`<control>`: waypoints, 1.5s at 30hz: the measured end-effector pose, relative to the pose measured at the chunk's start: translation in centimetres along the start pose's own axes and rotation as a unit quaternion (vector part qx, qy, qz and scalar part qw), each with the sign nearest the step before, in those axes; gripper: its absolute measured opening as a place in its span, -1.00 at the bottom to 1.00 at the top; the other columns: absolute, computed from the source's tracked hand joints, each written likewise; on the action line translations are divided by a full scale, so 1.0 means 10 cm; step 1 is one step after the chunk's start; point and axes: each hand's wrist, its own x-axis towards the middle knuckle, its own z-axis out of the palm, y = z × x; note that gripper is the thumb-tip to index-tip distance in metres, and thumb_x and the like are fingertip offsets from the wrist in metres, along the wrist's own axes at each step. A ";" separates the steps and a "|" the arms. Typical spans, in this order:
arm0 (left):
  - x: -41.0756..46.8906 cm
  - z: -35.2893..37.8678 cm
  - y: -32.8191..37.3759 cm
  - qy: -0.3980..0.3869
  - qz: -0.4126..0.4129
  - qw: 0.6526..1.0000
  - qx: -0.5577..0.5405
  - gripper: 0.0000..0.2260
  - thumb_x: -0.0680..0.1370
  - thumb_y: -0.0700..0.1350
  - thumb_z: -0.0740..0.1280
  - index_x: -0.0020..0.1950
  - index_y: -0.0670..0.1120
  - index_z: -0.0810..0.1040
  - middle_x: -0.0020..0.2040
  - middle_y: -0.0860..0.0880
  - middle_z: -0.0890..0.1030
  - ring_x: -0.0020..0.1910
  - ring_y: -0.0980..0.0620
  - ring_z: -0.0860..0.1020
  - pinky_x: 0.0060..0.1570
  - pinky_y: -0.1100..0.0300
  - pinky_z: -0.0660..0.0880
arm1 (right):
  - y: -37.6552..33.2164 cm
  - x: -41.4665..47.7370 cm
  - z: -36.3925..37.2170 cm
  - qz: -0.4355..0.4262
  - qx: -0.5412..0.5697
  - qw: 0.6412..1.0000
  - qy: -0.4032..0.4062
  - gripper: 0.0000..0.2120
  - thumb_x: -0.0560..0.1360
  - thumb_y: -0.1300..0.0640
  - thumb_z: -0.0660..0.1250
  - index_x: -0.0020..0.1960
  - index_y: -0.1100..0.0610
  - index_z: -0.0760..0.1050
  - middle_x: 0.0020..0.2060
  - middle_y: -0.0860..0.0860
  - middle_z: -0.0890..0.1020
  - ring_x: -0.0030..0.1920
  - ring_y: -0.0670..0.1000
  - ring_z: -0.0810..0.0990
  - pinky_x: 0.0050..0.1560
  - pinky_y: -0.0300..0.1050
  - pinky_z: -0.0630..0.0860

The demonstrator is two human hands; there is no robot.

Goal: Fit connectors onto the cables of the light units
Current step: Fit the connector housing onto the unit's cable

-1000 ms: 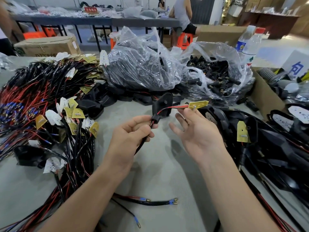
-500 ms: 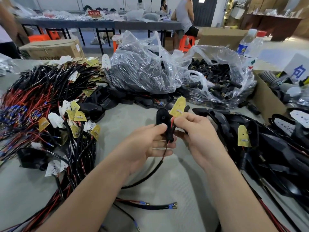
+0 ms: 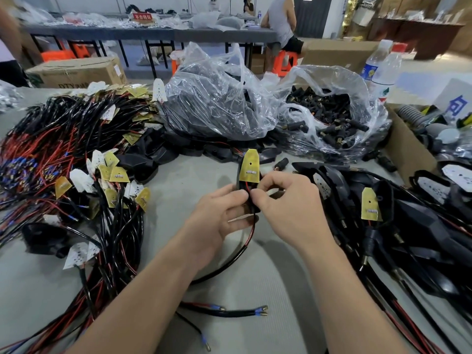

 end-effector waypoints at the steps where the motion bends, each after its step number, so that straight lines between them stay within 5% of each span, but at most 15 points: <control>1: 0.00 -0.01 0.00 -0.012 -0.002 1.000 -0.022 -0.70 0.55 -0.10 0.31 0.26 -0.11 0.64 0.24 -0.15 0.68 0.21 -0.06 0.66 0.15 0.03 0.63 | -0.01 -0.02 0.01 -0.006 0.002 1.000 -0.001 -0.86 0.39 0.03 0.49 -0.31 -0.03 0.58 -0.39 -0.17 0.61 -0.37 -0.11 0.52 -0.32 -0.28 0.38; 3: 0.00 -0.02 0.02 -0.044 -0.003 0.997 -0.057 -0.66 0.59 -0.11 0.29 0.35 -0.14 0.56 0.29 -0.19 0.64 0.27 -0.09 0.63 0.17 0.05 0.61 | -0.04 -0.02 0.03 -0.005 0.058 0.998 0.021 -0.90 0.35 0.07 0.50 -0.28 -0.04 0.59 -0.18 -0.28 0.68 -0.31 -0.19 0.60 -0.23 -0.37 0.42; 5: 0.01 -0.05 0.04 -0.056 0.002 0.995 -0.080 -0.63 0.60 -0.12 0.29 0.40 -0.15 0.51 0.33 -0.19 0.61 0.30 -0.09 0.61 0.20 0.04 0.59 | -0.05 -0.01 0.05 0.008 0.129 0.990 0.054 -0.88 0.31 0.09 0.50 -0.24 -0.03 0.56 -0.02 -0.24 0.71 -0.12 -0.23 0.67 -0.01 -0.21 0.56; 9: 0.03 -0.10 0.08 -0.024 0.030 0.997 -0.072 -0.73 0.64 -0.20 0.28 0.34 -0.12 0.53 0.30 -0.11 0.64 0.23 0.00 0.63 0.15 0.11 0.60 | -0.02 -0.01 0.12 0.064 0.220 0.973 0.032 -0.81 0.35 0.04 0.48 -0.09 -0.05 0.53 -0.08 -0.08 0.71 -0.07 -0.04 0.69 0.09 0.13 0.62; 13: 0.03 -0.07 0.07 0.046 0.054 0.997 -0.008 -0.70 0.59 -0.32 0.34 0.30 -0.11 0.58 0.15 -0.10 0.70 0.12 -0.01 0.68 0.06 0.14 0.64 | -0.05 -0.01 0.15 0.035 0.163 0.985 0.051 -0.79 0.43 -0.04 0.41 0.06 -0.18 0.60 -0.01 -0.22 0.69 0.02 -0.21 0.64 0.03 -0.22 0.51; 16: 0.01 -0.04 0.03 0.071 0.065 0.995 0.026 -0.68 0.55 -0.34 0.39 0.28 -0.12 0.59 0.11 -0.14 0.72 0.11 -0.05 0.70 0.01 0.17 0.63 | -0.10 -0.02 0.15 0.018 0.171 0.983 0.065 -0.87 0.44 0.03 0.40 -0.06 -0.14 0.67 -0.09 -0.22 0.70 -0.20 -0.20 0.65 -0.16 -0.33 0.52; 19: 0.00 -0.01 0.00 0.069 0.077 0.994 0.045 -0.69 0.54 -0.35 0.41 0.25 -0.12 0.61 0.11 -0.17 0.72 0.14 -0.11 0.69 0.11 0.11 0.63 | -0.11 -0.05 0.16 0.027 0.147 0.986 0.074 -0.91 0.40 0.05 0.45 -0.12 -0.14 0.65 -0.11 -0.25 0.69 -0.20 -0.14 0.66 -0.07 -0.14 0.59; 23: 0.00 0.01 -0.02 0.108 0.107 0.985 0.077 -0.64 0.41 -0.25 0.54 0.18 -0.08 0.63 0.04 -0.12 0.75 0.06 -0.07 0.72 0.14 0.03 0.62 | -0.13 -0.08 0.18 0.009 0.080 0.991 0.109 -0.93 0.39 0.09 0.49 -0.22 -0.06 0.62 0.01 -0.26 0.68 0.11 -0.24 0.59 0.20 -0.07 0.53; 27: 0.01 0.05 -0.08 0.155 0.162 0.965 0.133 -0.62 0.33 -0.09 0.58 0.13 -0.04 0.67 -0.04 -0.03 0.76 -0.05 -0.01 0.74 -0.09 0.25 0.63 | -0.18 -0.16 0.26 0.015 0.011 0.985 0.172 -0.87 0.36 0.07 0.45 -0.26 0.00 0.49 -0.09 -0.18 0.64 -0.01 -0.16 0.55 0.04 -0.15 0.49; 31: 0.02 0.08 -0.12 0.176 0.217 0.926 0.254 -0.66 0.32 0.07 0.49 0.08 0.13 0.61 -0.05 0.15 0.73 -0.08 0.15 0.71 -0.11 0.34 0.58 | -0.20 -0.17 0.32 -0.012 -0.062 0.984 0.164 -0.82 0.37 0.13 0.43 -0.28 0.06 0.43 -0.29 -0.09 0.54 -0.17 -0.07 0.45 -0.15 -0.12 0.34; 35: -0.02 0.09 -0.09 0.161 0.246 0.910 0.291 -0.68 0.46 -0.02 0.47 0.15 0.24 0.52 -0.01 0.18 0.72 -0.08 0.16 0.71 -0.14 0.34 0.58 | -0.19 -0.15 0.30 -0.075 -0.071 0.988 0.117 -0.96 0.45 0.14 0.37 -0.18 0.05 0.57 -0.17 -0.13 0.65 -0.03 -0.10 0.48 0.02 -0.22 0.35; 39: -0.08 0.14 -0.08 0.174 0.250 0.884 0.355 -0.66 0.59 -0.05 0.38 0.31 0.26 0.45 -0.13 0.28 0.70 -0.18 0.29 0.66 -0.20 0.48 0.47 | -0.22 -0.18 0.33 -0.108 -0.110 0.975 0.160 -0.89 0.39 0.15 0.36 -0.18 0.01 0.66 -0.06 -0.17 0.71 0.03 -0.12 0.49 0.10 -0.28 0.21; 42: -0.10 0.18 -0.09 0.181 0.248 0.875 0.376 -0.75 0.61 -0.01 0.38 0.20 0.29 0.46 -0.30 0.29 0.64 -0.35 0.27 0.60 -0.33 0.47 0.41 | -0.23 -0.20 0.33 -0.109 -0.107 0.970 0.189 -0.88 0.39 0.20 0.38 -0.17 0.05 0.68 -0.05 -0.12 0.73 -0.03 -0.06 0.59 0.11 -0.24 0.28; 45: -0.10 0.17 -0.09 0.213 0.232 0.868 0.384 -0.76 0.56 0.01 0.41 0.15 0.26 0.47 -0.11 0.30 0.69 -0.22 0.25 0.66 -0.24 0.35 0.52 | -0.24 -0.22 0.30 -0.072 -0.068 0.987 0.130 -0.84 0.45 0.17 0.30 -0.14 0.02 0.66 -0.20 -0.12 0.71 -0.17 -0.03 0.61 0.01 -0.08 0.51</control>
